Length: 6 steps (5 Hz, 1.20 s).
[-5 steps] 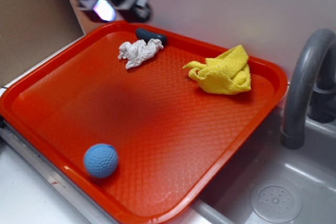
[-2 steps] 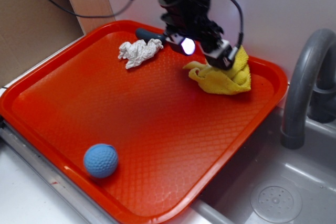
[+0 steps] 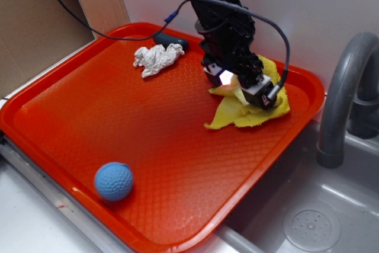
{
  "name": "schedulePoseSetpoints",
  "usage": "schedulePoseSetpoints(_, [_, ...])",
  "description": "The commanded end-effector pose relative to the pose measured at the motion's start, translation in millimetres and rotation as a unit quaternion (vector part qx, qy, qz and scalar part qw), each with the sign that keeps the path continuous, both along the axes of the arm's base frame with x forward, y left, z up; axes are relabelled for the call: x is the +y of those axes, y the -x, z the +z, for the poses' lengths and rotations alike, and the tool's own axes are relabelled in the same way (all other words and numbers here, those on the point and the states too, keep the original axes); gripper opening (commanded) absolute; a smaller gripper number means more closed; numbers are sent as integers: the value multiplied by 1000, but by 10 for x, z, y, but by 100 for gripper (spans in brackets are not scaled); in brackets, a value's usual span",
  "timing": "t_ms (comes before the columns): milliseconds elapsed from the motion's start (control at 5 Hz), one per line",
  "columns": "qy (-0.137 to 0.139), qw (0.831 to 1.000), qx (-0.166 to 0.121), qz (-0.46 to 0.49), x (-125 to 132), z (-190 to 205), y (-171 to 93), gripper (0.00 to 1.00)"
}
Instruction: Grab the yellow cloth.
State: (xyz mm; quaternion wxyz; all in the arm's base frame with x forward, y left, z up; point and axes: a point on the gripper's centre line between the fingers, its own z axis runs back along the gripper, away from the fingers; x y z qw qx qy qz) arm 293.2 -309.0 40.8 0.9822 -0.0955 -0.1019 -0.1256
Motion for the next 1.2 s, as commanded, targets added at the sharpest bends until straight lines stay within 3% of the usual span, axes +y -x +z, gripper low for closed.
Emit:
schedulePoseSetpoints(0, [-5,999,-38,1,-179,249,106,0])
schedulePoseSetpoints(200, [-33,998,-43,37,-92,282,92,0])
schedulePoseSetpoints(400, [-37,993,-34,111,98,516,81,0])
schedulePoseSetpoints(600, [-57,985,-46,153,296,800,130,0])
schedulePoseSetpoints(800, [-49,978,-63,191,644,1268,343,0])
schedulePoseSetpoints(1000, [-27,974,-46,218,1126,1719,645,0])
